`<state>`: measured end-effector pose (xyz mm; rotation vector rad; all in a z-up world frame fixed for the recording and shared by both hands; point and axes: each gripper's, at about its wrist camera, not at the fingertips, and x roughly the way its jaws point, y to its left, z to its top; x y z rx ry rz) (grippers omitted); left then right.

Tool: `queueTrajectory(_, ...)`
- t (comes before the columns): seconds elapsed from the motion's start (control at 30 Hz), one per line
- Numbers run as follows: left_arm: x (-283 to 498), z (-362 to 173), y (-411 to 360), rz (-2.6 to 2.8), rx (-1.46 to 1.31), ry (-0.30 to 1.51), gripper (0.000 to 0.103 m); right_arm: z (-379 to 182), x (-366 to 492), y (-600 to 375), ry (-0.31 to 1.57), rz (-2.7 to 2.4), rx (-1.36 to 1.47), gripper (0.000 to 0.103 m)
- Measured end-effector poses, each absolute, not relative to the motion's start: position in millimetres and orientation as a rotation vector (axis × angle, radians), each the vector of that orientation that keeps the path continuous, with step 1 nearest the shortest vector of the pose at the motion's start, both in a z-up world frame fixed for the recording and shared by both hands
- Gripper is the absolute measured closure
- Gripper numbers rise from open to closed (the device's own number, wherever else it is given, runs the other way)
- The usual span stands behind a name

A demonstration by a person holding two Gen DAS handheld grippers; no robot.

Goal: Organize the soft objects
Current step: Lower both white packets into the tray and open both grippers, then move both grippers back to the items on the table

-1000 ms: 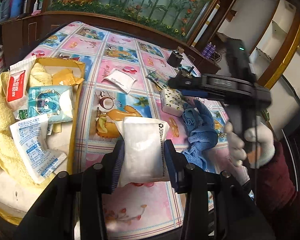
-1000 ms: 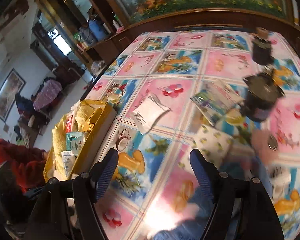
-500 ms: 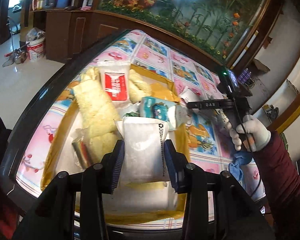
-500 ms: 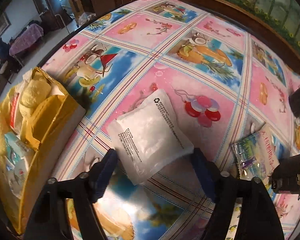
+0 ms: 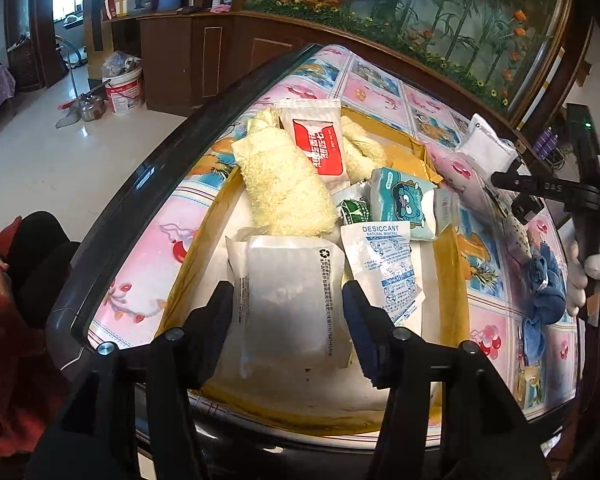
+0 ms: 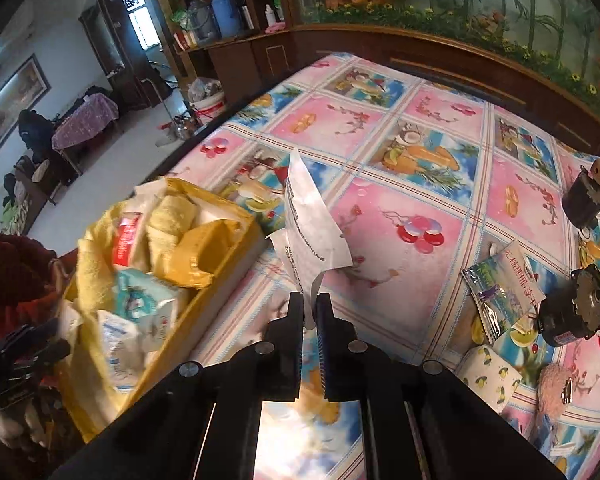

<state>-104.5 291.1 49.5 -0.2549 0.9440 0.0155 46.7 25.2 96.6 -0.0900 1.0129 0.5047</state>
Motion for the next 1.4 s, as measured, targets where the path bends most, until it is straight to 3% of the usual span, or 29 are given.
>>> queueTrajectory(0.17,-117,67,295,0.012,-0.301,0.887,0.046,120,-8,60,1.017,0.707,-0.056,0.096)
queueTrajectory(0.3,-133,87,296,0.020,-0.311,0.814,0.036,109,-53,107,1.077,0.867,-0.077,0.096)
queueTrajectory(0.4,-139,94,298,0.024,-0.319,0.789,0.036,93,-77,140,1.102,0.918,-0.128,0.095)
queueTrajectory(0.57,-144,94,302,0.026,-0.341,0.779,0.036,64,-85,170,1.144,0.890,-0.173,0.071)
queueTrajectory(0.6,-146,93,302,0.025,-0.348,0.776,0.036,63,-85,168,1.133,0.871,-0.176,0.070)
queueTrajectory(0.67,-148,92,303,0.020,-0.353,0.768,0.036,68,-85,154,1.116,0.876,-0.136,0.066)
queueTrajectory(0.8,-145,87,297,0.000,-0.361,0.780,0.034,90,-86,105,1.034,0.814,-0.051,0.043)
queueTrajectory(1.1,-133,84,238,-0.138,-0.278,0.831,0.034,110,-91,-66,0.889,0.500,0.143,0.041)
queueTrajectory(1.4,-124,78,149,-0.357,-0.169,0.905,0.034,86,-103,-206,0.924,0.204,0.298,0.039)
